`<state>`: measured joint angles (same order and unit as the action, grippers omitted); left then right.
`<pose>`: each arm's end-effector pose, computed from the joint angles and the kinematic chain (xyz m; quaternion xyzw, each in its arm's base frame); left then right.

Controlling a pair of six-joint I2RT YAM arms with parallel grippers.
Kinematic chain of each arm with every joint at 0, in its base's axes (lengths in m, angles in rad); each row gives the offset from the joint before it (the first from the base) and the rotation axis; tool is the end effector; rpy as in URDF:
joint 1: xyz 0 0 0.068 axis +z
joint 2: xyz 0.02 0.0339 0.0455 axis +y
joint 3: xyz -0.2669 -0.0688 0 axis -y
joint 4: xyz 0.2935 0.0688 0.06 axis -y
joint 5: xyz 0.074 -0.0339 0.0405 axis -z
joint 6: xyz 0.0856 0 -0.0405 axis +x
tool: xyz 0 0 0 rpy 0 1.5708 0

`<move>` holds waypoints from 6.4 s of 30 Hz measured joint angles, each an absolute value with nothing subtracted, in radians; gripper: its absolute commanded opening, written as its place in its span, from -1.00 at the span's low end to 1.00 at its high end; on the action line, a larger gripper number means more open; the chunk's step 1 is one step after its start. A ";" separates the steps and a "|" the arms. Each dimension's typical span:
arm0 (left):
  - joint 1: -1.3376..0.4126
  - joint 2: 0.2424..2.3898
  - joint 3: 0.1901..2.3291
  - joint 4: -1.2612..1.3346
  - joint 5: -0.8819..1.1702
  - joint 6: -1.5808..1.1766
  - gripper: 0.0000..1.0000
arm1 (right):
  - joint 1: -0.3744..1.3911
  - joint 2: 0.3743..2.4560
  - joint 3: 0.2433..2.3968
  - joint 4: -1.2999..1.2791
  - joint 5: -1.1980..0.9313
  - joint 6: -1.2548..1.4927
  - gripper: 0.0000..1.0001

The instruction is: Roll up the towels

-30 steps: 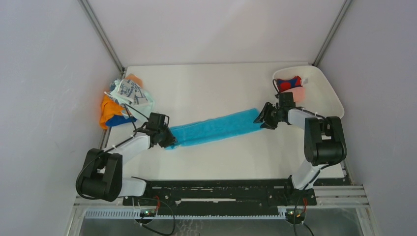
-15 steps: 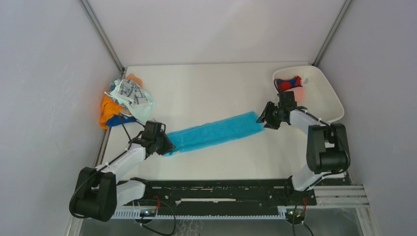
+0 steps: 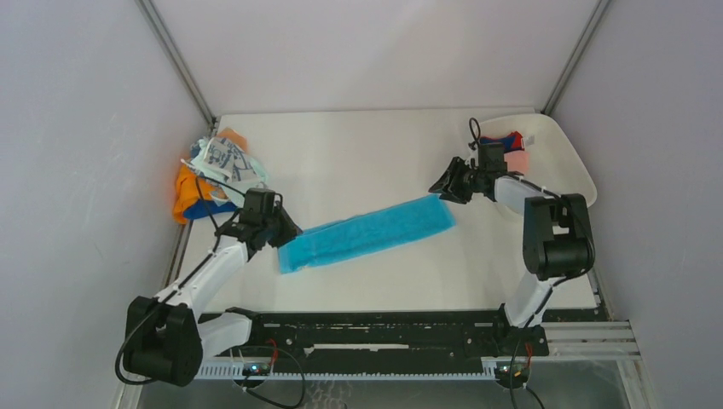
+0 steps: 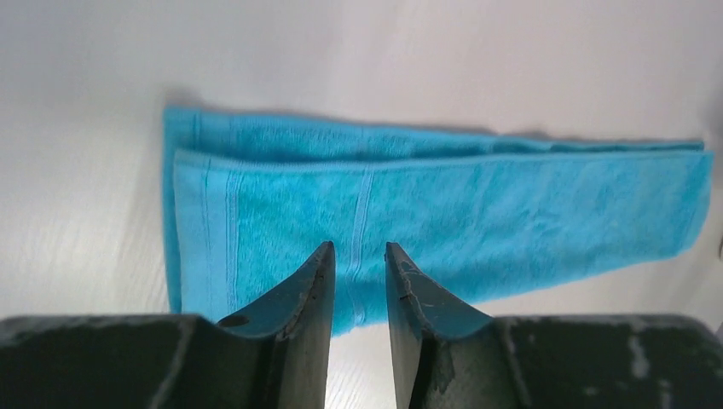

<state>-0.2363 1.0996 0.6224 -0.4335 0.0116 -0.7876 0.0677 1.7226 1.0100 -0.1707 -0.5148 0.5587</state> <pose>0.2768 -0.0677 0.1437 -0.2557 0.9108 -0.1635 0.2798 0.4121 0.0702 0.1161 0.1381 0.9040 0.3284 0.2362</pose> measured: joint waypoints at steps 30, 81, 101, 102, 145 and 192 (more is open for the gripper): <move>-0.126 1.178 0.615 -0.444 -0.061 -0.745 -0.35 | 0.160 1.834 1.155 -0.296 -0.367 0.456 -0.04; -0.077 1.295 0.696 -0.384 -0.144 -0.619 -1.00 | 0.245 1.802 1.119 -0.335 -0.334 0.381 -0.05; -0.077 1.436 0.727 -0.375 -0.245 -0.654 -0.95 | 0.225 1.845 1.117 -0.344 -0.318 0.404 -0.03; -0.077 1.444 0.732 -0.375 -0.245 -0.654 -0.91 | 0.224 1.845 1.117 -0.344 -0.319 0.404 -0.03; -0.578 1.214 0.417 0.197 0.036 -1.153 -0.54 | 0.405 1.832 0.698 0.441 -0.687 0.913 -0.01; -0.130 0.775 0.397 -0.390 -0.091 -1.010 -0.48 | 0.334 1.779 0.616 0.498 -0.610 0.917 -0.02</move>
<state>-0.1299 0.7753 0.3973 -0.3901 -0.0910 -1.0096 0.3340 1.7794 0.6163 0.4984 -0.6098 0.9169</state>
